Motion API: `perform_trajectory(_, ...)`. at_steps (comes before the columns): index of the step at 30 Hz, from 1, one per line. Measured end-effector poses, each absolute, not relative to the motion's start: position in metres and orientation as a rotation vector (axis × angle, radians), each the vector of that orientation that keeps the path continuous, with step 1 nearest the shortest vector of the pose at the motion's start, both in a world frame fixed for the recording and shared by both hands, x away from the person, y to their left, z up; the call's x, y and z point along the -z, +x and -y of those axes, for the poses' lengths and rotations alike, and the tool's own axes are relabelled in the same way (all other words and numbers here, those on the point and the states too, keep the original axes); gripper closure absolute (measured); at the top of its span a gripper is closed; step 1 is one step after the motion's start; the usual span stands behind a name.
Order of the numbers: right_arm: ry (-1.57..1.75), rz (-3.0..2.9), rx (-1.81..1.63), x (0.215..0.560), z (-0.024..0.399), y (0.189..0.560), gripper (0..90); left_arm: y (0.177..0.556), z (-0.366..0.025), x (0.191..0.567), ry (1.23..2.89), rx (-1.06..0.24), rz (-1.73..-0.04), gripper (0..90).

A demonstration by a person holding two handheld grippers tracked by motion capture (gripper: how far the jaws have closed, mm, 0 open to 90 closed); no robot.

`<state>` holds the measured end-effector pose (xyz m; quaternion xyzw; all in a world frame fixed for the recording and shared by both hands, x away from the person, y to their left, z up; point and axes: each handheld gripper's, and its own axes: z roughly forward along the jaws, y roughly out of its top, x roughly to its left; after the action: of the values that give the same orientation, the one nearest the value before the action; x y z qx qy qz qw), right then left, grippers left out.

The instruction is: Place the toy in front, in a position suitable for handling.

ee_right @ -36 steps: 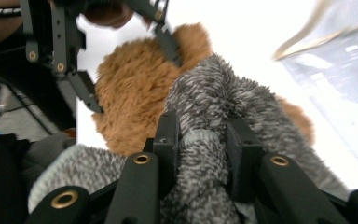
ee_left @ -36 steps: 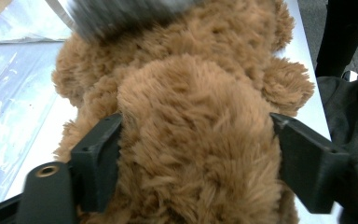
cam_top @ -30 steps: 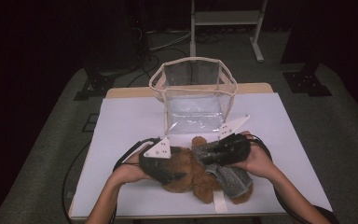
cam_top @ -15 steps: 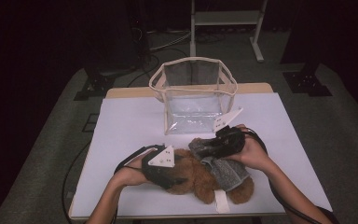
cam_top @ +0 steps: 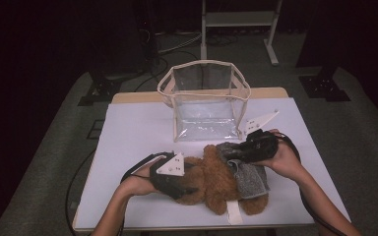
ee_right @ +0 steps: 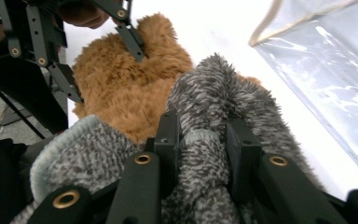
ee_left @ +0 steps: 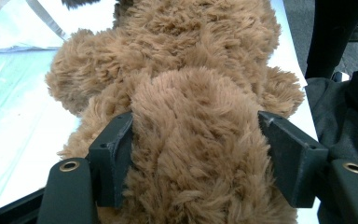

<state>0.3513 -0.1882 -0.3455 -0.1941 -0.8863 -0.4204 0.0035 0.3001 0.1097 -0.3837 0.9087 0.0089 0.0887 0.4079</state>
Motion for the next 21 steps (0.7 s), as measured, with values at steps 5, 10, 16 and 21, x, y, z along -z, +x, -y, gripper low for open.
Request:
perform_trajectory(5,-0.546,2.743,1.303,0.349,0.168,0.35,69.3,0.302,-0.11,0.378,2.3,-0.252,-0.027,26.7)
perform_trajectory(10,-0.469,2.766,1.289,0.349,0.15,0.343,69.3,0.305,-0.109,0.379,2.281,-0.231,-0.057,27.5)
perform_trajectory(16,-0.541,2.757,1.349,0.345,0.176,0.344,69.2,0.308,-0.114,0.383,2.262,-0.217,-0.081,30.8)
perform_trajectory(21,-0.694,2.7,1.432,0.351,0.225,0.341,69.2,0.308,-0.115,0.383,2.258,-0.202,-0.082,30.8)
